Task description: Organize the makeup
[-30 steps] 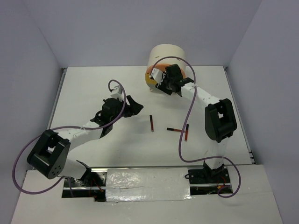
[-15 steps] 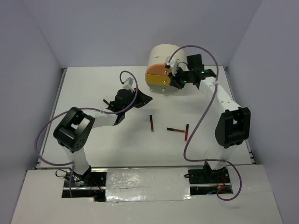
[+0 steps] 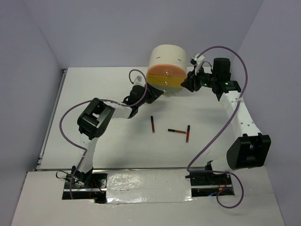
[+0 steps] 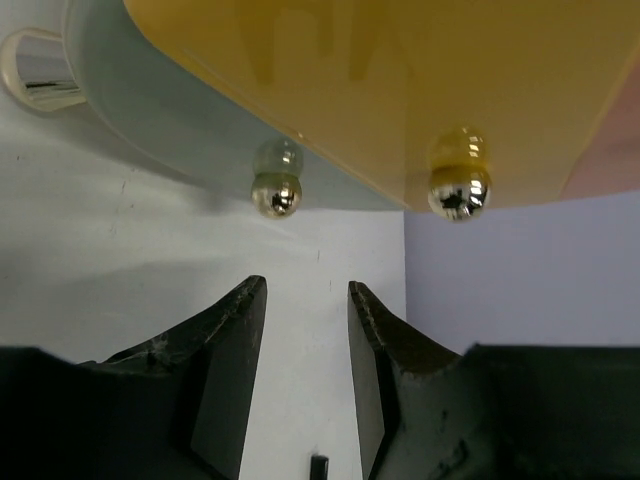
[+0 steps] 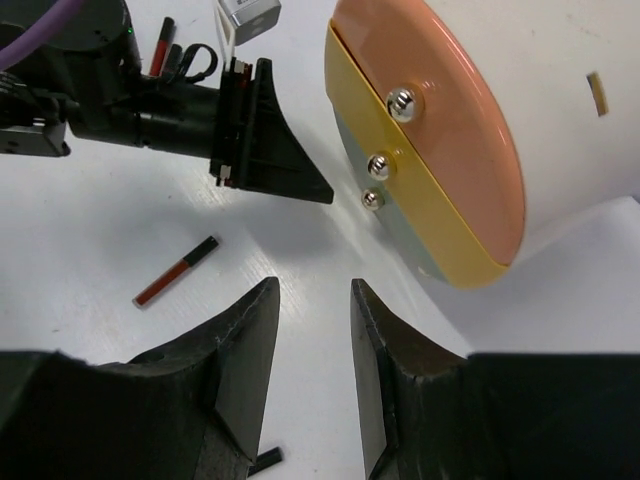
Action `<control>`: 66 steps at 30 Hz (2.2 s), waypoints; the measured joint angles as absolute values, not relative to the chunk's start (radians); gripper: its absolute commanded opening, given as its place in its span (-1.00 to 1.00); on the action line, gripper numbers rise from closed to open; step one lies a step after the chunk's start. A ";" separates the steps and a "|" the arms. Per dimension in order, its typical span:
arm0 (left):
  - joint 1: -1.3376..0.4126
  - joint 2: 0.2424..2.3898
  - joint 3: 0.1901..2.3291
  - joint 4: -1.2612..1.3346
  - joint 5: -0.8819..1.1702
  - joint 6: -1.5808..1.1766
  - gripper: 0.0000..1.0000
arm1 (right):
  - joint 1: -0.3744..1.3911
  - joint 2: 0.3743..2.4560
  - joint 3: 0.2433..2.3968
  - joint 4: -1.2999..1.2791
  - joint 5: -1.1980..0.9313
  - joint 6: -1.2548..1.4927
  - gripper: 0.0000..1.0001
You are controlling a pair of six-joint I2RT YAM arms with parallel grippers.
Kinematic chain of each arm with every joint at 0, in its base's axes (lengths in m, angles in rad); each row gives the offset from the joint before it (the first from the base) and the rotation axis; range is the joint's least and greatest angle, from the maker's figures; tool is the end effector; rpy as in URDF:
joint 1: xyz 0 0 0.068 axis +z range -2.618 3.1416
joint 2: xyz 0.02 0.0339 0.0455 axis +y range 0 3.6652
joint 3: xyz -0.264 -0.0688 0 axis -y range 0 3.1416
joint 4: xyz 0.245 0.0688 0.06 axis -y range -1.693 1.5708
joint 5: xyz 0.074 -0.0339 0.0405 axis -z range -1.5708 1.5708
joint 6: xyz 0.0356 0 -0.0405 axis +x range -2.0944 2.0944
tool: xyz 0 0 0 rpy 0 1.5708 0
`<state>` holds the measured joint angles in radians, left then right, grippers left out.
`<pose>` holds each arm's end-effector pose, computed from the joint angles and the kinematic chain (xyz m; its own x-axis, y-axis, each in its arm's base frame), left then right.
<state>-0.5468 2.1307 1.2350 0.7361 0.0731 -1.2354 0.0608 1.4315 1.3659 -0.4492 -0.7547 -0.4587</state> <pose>0.3987 -0.2457 0.1660 -0.5925 -0.7418 -0.3140 0.0628 0.3461 -0.9361 0.3167 0.0437 0.3695 -0.1575 -0.3327 -0.9298 -0.7909 0.6062 -0.0830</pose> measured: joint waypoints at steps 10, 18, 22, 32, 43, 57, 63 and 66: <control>-0.550 2.262 1.386 0.707 0.038 -1.322 0.06 | -0.036 1.423 1.338 -0.432 -0.805 -0.411 -0.15; -0.553 2.313 1.465 0.665 0.022 -1.369 0.10 | -0.056 1.420 1.326 -0.411 -0.826 -0.400 -0.14; -0.553 2.326 1.499 0.632 0.009 -1.396 0.08 | -0.058 1.414 1.314 -0.409 -0.829 -0.393 -0.14; -0.566 2.348 1.527 0.588 -0.033 -1.449 -0.11 | -0.064 1.405 1.301 -0.404 -0.836 -0.386 -0.14; -0.569 2.349 1.527 0.597 -0.050 -1.486 -0.48 | -0.066 1.401 1.293 -0.403 -0.847 -0.382 -0.15; -0.579 2.232 1.258 0.780 -0.076 -1.486 -0.58 | -0.066 1.390 1.232 -0.413 -0.858 -0.400 -0.15; -0.596 2.160 1.124 0.841 -0.076 -1.466 -0.58 | -0.066 1.388 1.209 -0.440 -0.868 -0.439 -0.15; -0.601 2.119 1.060 0.855 -0.074 -1.458 -0.57 | -0.065 1.388 1.209 -0.499 -0.889 -0.494 -0.14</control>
